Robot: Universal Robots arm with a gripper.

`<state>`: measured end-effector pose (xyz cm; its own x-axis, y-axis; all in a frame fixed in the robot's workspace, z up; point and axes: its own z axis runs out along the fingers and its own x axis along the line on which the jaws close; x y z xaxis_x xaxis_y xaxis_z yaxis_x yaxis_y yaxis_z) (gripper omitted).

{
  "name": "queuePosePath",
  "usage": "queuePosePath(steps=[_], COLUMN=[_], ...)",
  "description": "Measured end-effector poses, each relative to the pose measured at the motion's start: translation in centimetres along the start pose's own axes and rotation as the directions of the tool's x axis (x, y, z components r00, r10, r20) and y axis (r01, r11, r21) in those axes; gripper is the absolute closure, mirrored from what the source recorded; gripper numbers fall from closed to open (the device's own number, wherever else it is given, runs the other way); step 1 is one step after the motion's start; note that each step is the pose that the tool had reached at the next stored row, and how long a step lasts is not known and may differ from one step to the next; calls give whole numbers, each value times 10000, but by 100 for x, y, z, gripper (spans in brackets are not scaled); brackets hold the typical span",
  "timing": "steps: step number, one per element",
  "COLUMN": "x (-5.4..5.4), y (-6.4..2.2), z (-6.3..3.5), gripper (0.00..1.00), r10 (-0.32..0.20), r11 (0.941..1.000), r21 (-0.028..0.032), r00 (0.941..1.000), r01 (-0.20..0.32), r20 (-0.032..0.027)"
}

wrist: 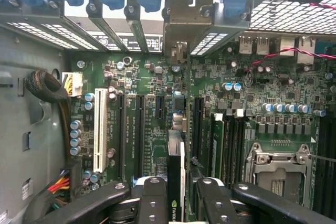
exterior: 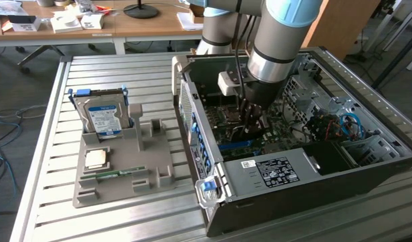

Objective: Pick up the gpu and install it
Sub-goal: 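Insert the gpu into the slot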

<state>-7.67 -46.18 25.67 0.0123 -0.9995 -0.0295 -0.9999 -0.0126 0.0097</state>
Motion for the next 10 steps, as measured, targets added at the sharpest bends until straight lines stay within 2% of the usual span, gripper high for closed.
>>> queuePosePath(steps=[10], x=[0], y=[4], z=[4], gripper=[74], r10=[37], r11=[10000], r21=[2], r00=[10000], r01=[-37], r20=[1])
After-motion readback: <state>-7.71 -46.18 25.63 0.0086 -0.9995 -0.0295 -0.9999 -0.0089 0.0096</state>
